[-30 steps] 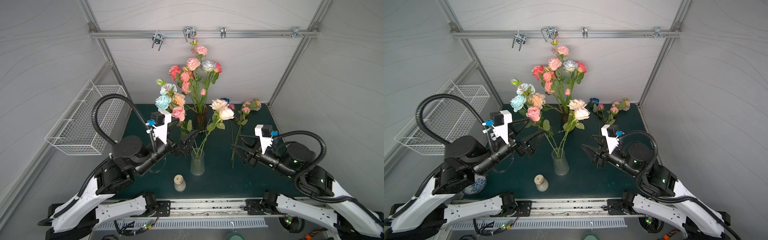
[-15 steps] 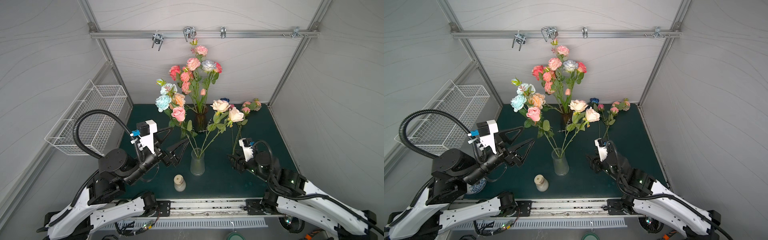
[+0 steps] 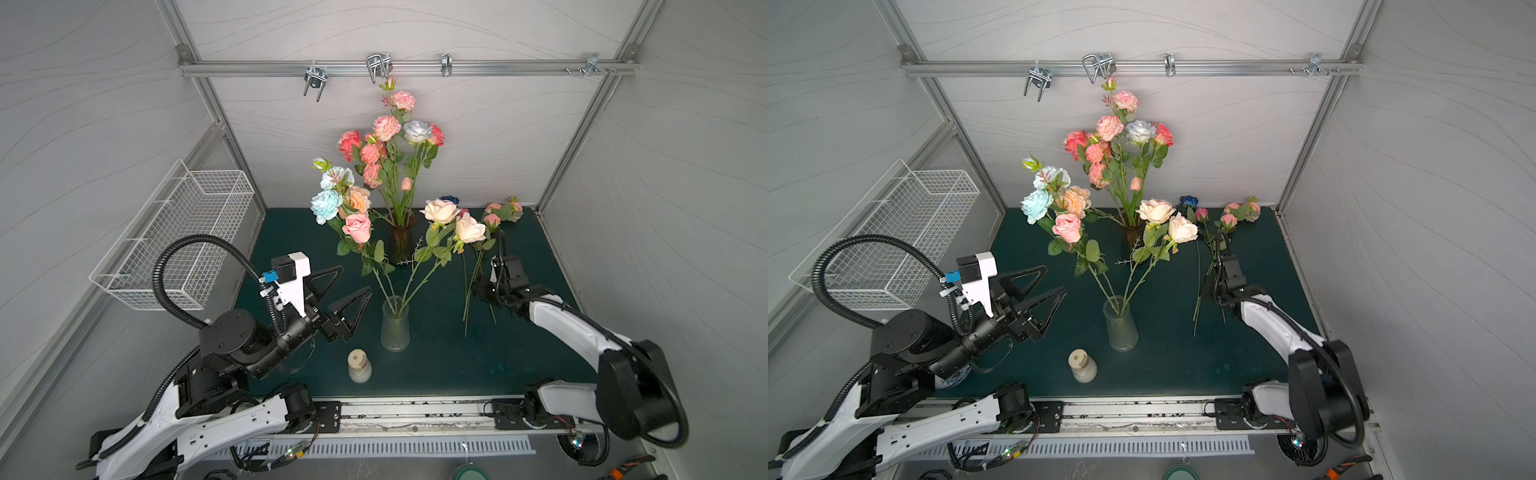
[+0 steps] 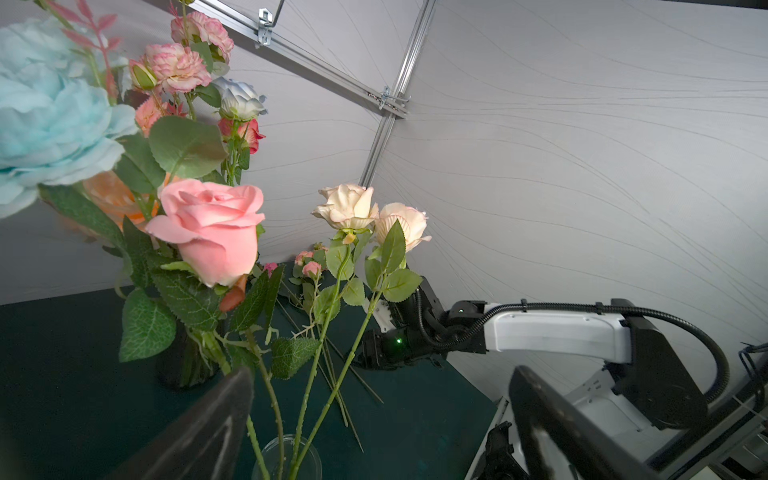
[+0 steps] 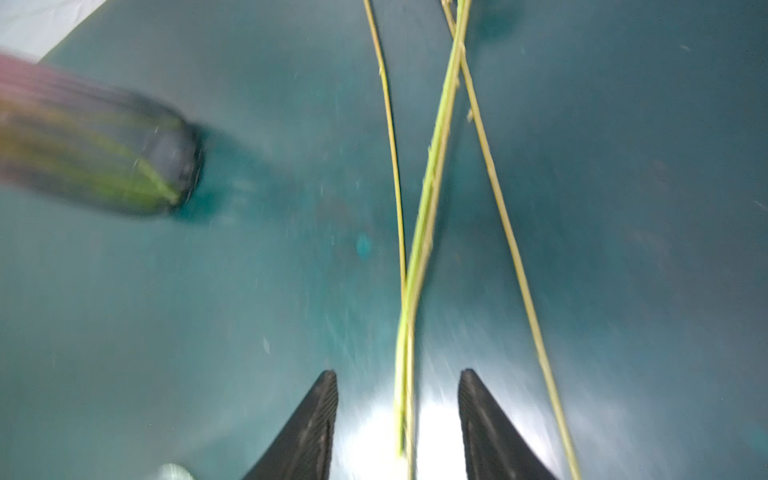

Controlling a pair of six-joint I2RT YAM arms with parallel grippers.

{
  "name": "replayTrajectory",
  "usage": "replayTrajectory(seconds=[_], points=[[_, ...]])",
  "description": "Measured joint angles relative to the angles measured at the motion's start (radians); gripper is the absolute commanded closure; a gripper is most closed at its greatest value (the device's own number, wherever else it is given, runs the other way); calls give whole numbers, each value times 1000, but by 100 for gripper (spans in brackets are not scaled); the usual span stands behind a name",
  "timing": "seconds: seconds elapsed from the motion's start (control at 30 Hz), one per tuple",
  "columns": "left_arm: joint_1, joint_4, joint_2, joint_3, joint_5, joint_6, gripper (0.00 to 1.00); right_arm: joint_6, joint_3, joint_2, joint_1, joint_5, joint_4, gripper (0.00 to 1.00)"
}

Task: Arrange the flowers into the vase
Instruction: 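Move the right gripper down to the stems in the flower pile, then grasp a pink rose stem with the right gripper and lift it high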

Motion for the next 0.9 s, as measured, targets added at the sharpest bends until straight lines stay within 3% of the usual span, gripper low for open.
replayTrajectory(seconds=[0.23,0.63,0.9], points=[[0,-26,-16,-1,13,-16,2,51,97,218,-64,-10,84,58],[0,-43,-21,-1,42,-15,2,105,184,359,-94,-9,113,68],[0,-51,-26,-1,34,-13,2,116,191,396,-99,7,121,92]])
